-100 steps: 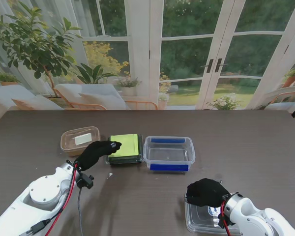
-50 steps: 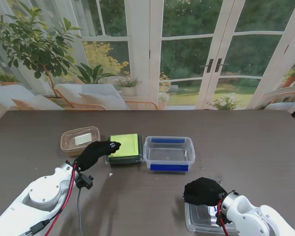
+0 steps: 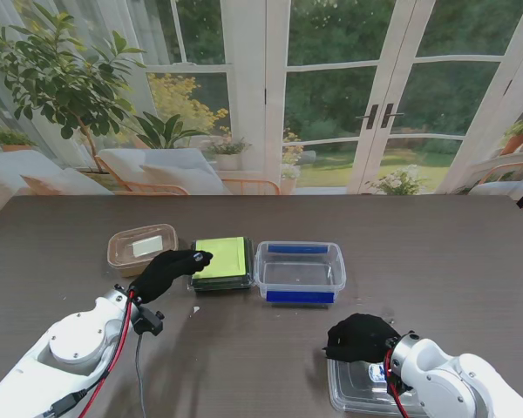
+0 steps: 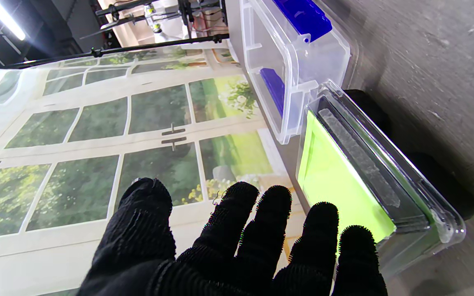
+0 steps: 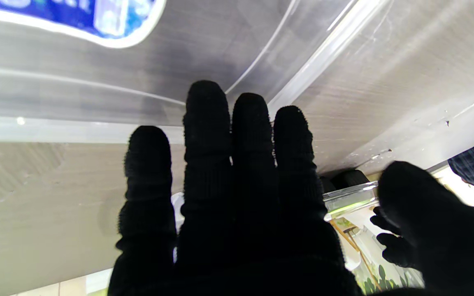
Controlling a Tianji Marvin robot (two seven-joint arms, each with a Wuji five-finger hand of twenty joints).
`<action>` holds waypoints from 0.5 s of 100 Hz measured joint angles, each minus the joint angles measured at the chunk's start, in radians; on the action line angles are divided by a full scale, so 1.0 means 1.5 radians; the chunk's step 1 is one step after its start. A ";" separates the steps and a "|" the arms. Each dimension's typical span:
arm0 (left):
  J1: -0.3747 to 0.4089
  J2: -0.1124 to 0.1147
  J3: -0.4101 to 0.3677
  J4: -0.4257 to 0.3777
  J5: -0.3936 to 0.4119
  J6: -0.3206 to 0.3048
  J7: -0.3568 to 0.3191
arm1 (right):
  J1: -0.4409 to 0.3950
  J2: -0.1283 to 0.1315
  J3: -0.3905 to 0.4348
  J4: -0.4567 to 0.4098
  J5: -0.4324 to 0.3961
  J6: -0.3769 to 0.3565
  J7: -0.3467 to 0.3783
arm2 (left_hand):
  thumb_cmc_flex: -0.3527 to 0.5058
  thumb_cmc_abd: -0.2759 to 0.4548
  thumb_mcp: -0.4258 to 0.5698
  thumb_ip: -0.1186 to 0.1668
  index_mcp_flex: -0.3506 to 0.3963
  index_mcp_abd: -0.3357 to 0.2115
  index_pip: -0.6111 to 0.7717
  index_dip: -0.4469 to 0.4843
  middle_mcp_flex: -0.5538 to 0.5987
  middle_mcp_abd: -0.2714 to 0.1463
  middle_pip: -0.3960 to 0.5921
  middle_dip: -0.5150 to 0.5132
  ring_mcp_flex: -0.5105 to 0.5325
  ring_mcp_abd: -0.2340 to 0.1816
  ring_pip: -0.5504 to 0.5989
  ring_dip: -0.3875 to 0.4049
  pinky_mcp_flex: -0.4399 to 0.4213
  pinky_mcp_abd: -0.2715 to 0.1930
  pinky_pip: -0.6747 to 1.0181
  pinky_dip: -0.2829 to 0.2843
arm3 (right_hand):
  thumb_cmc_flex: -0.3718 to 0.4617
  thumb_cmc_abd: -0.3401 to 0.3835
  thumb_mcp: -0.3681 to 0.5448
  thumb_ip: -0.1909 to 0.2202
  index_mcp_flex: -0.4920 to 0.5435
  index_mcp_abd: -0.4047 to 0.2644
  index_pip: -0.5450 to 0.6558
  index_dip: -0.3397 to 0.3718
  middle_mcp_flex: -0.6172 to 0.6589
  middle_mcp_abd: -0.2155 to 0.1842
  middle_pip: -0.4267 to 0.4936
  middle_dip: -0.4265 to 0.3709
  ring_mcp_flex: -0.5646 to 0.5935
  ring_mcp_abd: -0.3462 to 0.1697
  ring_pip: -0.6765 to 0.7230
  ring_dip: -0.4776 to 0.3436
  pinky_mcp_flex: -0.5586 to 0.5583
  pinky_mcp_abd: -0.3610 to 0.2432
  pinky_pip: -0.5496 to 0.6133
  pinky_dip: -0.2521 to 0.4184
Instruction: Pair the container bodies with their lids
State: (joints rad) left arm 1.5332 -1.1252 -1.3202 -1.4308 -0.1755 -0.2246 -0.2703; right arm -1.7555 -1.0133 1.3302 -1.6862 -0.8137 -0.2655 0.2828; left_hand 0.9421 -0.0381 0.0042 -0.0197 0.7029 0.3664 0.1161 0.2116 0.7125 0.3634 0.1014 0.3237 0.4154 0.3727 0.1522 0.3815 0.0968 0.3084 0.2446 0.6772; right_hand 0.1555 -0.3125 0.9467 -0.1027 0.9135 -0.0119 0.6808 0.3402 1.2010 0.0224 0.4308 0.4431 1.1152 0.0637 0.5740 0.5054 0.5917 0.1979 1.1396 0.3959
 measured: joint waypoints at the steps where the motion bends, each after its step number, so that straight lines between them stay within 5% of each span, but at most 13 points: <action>1: 0.000 0.000 0.000 0.000 0.000 0.000 0.000 | 0.001 0.000 -0.001 0.000 -0.003 -0.001 0.000 | 0.000 0.000 0.000 0.000 0.000 0.000 0.000 0.000 0.000 0.000 0.000 0.000 0.000 0.000 0.000 0.000 0.000 0.000 0.000 0.000 | -0.002 0.008 0.000 0.000 0.000 -0.001 0.000 0.000 0.000 -0.001 0.000 0.000 0.000 0.000 0.000 0.000 0.002 -0.002 0.000 0.000; 50: 0.006 0.000 -0.006 -0.006 0.001 0.003 0.001 | 0.049 0.009 -0.036 0.020 -0.001 -0.014 0.025 | 0.000 0.000 0.000 0.000 0.000 0.000 0.000 0.000 0.000 0.000 0.000 0.000 0.000 0.000 0.000 0.000 0.000 0.000 -0.007 0.000 | -0.015 0.064 -0.049 0.006 0.001 0.021 -0.018 -0.040 0.016 -0.001 0.002 -0.028 0.001 0.000 -0.005 -0.010 0.015 -0.022 -0.001 -0.017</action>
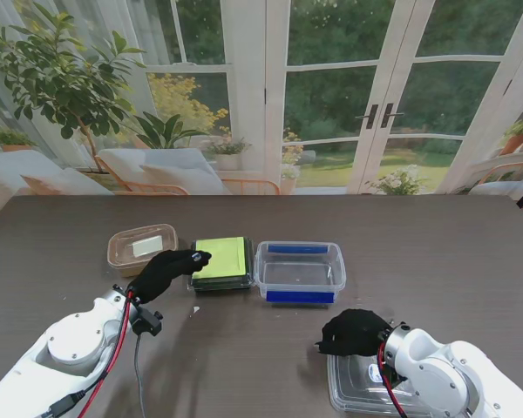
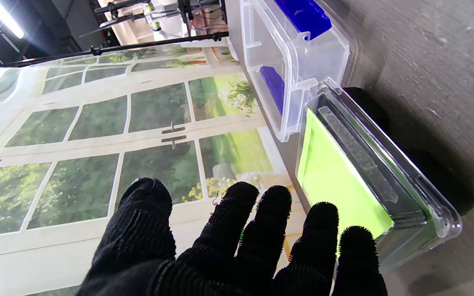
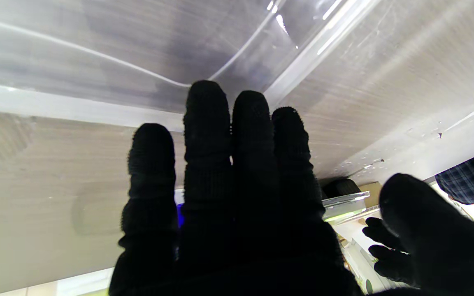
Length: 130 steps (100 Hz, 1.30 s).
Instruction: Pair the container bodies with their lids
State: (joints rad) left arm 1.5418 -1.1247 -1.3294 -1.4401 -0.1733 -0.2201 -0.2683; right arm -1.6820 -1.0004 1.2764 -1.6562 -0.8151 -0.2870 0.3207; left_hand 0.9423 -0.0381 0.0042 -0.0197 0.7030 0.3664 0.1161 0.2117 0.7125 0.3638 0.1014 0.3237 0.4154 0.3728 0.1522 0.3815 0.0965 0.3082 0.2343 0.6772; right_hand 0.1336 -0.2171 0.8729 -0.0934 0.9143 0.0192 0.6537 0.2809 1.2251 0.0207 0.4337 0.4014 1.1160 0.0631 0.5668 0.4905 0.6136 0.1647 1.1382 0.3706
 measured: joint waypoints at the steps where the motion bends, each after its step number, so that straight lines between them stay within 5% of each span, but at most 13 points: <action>1: 0.000 0.000 0.000 0.000 0.000 0.000 0.000 | 0.001 0.000 -0.001 0.001 0.001 0.000 0.000 | 0.000 0.000 0.000 0.000 0.000 0.000 0.000 0.000 0.000 0.000 0.000 0.000 0.000 0.000 0.000 0.000 0.000 0.000 0.000 0.000 | 0.000 0.000 0.000 0.000 0.000 0.000 0.000 0.000 0.000 0.000 0.000 -0.001 -0.002 -0.004 -0.011 -0.008 0.000 0.000 -0.002 0.000; 130: 0.015 0.001 -0.016 -0.014 0.007 0.008 0.008 | 0.109 0.002 -0.126 0.046 0.079 0.004 0.021 | 0.006 0.000 0.000 0.000 0.008 0.000 0.001 0.001 0.000 0.000 0.000 0.000 0.000 0.000 -0.006 0.000 -0.008 -0.003 -0.009 -0.017 | -0.001 0.034 -0.030 0.006 -0.068 0.015 -0.003 -0.007 -0.050 0.010 0.008 -0.052 -0.037 -0.011 -0.012 -0.024 -0.005 -0.036 0.001 -0.013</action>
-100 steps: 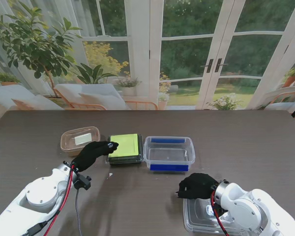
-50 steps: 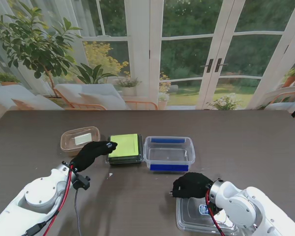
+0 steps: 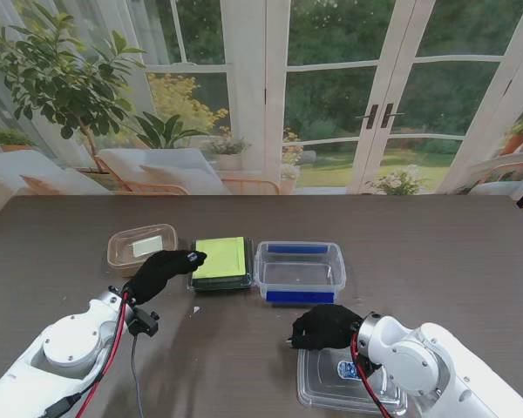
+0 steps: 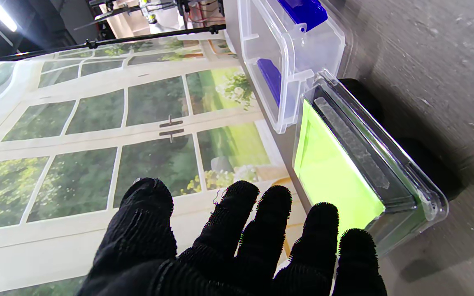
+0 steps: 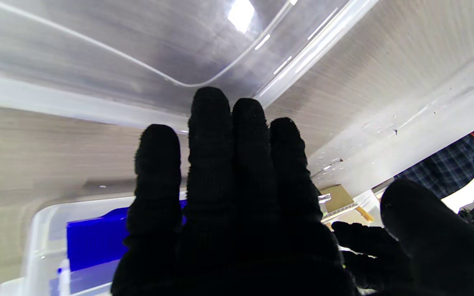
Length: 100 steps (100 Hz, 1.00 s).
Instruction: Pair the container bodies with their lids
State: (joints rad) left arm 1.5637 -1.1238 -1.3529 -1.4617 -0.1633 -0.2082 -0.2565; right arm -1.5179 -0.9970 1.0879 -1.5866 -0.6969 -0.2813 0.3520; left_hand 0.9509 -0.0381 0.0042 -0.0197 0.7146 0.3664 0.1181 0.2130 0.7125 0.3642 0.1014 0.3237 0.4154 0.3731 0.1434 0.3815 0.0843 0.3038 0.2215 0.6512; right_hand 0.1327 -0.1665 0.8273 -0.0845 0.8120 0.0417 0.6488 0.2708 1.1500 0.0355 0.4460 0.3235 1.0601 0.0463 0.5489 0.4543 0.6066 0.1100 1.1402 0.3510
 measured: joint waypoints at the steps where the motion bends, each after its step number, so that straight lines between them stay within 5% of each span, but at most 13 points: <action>1: 0.000 0.000 0.000 0.000 0.000 0.000 0.000 | 0.001 0.000 -0.001 0.000 0.000 0.000 0.000 | 0.000 0.000 0.000 0.000 0.000 0.000 0.000 0.000 0.000 0.000 0.000 0.000 0.000 0.000 0.000 0.000 0.000 0.000 0.000 0.000 | 0.000 0.000 0.000 0.000 0.000 0.000 0.000 0.000 0.000 0.000 0.000 0.000 0.000 0.000 0.000 0.000 0.000 0.000 0.000 0.000; 50: 0.008 0.000 -0.009 -0.005 0.002 0.001 0.001 | 0.030 0.002 -0.029 0.005 0.018 -0.003 0.027 | 0.000 0.000 0.000 0.000 0.000 0.000 0.000 0.000 0.000 0.000 0.000 0.000 0.000 0.000 0.000 0.000 0.000 -0.001 0.000 -0.007 | -0.008 0.008 -0.016 0.000 -0.023 0.002 -0.001 -0.008 -0.024 0.004 0.000 -0.025 -0.020 -0.001 -0.011 -0.009 -0.006 0.000 -0.015 -0.005; 82: 0.008 0.000 -0.010 -0.006 0.003 0.001 0.001 | 0.063 0.005 -0.059 0.023 0.003 -0.048 0.027 | 0.000 0.000 0.000 0.000 0.000 0.000 0.000 0.000 0.000 0.000 0.000 0.000 0.000 0.000 0.000 0.000 0.000 -0.001 0.000 -0.007 | -0.025 0.023 -0.034 0.002 -0.027 0.002 -0.001 -0.008 -0.027 0.004 -0.001 -0.026 -0.020 -0.002 -0.017 -0.016 -0.003 -0.006 -0.033 -0.018; 100: 0.009 0.001 -0.010 -0.007 0.004 0.003 0.001 | 0.039 0.009 -0.026 -0.015 -0.003 -0.058 0.076 | 0.000 0.000 0.000 0.000 0.000 0.000 0.000 0.000 0.000 0.000 0.000 0.000 0.000 0.000 0.000 0.000 0.000 -0.002 0.000 -0.007 | -0.028 0.032 -0.037 0.002 -0.028 0.001 0.000 -0.008 -0.072 0.009 -0.084 -0.074 -0.055 0.001 -0.127 -0.085 -0.008 -0.008 -0.045 -0.019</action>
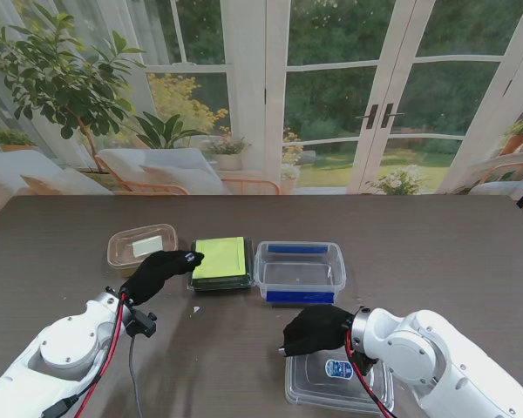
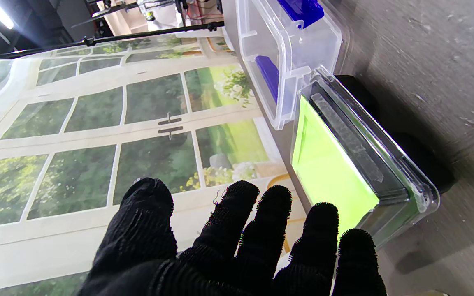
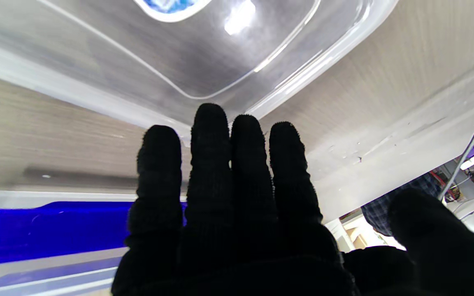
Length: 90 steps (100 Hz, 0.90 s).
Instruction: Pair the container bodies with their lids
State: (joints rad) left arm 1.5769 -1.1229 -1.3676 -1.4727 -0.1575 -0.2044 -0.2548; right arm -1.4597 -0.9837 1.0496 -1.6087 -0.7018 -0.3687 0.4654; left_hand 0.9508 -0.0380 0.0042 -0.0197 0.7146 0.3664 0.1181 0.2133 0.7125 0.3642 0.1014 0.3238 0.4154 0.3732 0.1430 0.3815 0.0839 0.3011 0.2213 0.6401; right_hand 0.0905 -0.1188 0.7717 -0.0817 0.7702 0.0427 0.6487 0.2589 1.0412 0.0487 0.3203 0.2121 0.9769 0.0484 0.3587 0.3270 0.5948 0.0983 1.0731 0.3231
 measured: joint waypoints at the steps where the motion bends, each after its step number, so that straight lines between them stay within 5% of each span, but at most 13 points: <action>1: 0.000 0.000 0.000 0.000 0.000 0.000 0.000 | 0.000 0.001 -0.001 0.000 0.000 -0.001 -0.001 | 0.000 0.000 0.000 0.000 0.000 0.000 0.000 0.000 0.000 0.000 0.000 0.000 0.000 0.000 0.000 0.000 0.000 0.000 0.000 0.000 | 0.000 0.000 0.000 0.000 0.000 0.000 0.000 0.000 -0.002 0.001 0.003 0.002 0.000 0.000 0.000 0.000 0.000 0.000 0.000 0.000; 90: 0.002 0.000 -0.003 -0.003 0.005 0.003 0.002 | 0.052 0.000 -0.065 0.040 0.004 -0.042 -0.056 | 0.000 0.000 0.000 0.000 0.000 0.000 0.000 0.000 0.000 0.000 0.000 0.000 0.000 0.000 0.000 0.000 -0.001 -0.006 0.000 -0.001 | -0.005 0.009 -0.012 0.005 -0.015 -0.008 0.003 -0.003 -0.042 0.001 -0.028 -0.007 -0.037 0.003 -0.043 -0.029 0.000 -0.022 -0.020 -0.015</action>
State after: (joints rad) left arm 1.5806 -1.1226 -1.3718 -1.4776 -0.1504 -0.2000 -0.2524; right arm -1.3820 -0.9842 0.9526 -1.5481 -0.6963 -0.4318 0.3820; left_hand 0.9508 -0.0380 0.0042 -0.0197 0.7146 0.3664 0.1181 0.2138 0.7125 0.3643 0.1014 0.3238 0.4154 0.3733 0.1430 0.3815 0.0822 0.2919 0.2213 0.6388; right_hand 0.0828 -0.1057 0.7539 -0.0748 0.7480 0.0315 0.6536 0.2538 0.9786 0.0502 0.2781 0.2018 0.9214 0.0536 0.2935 0.2828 0.5944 0.0646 1.0431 0.3004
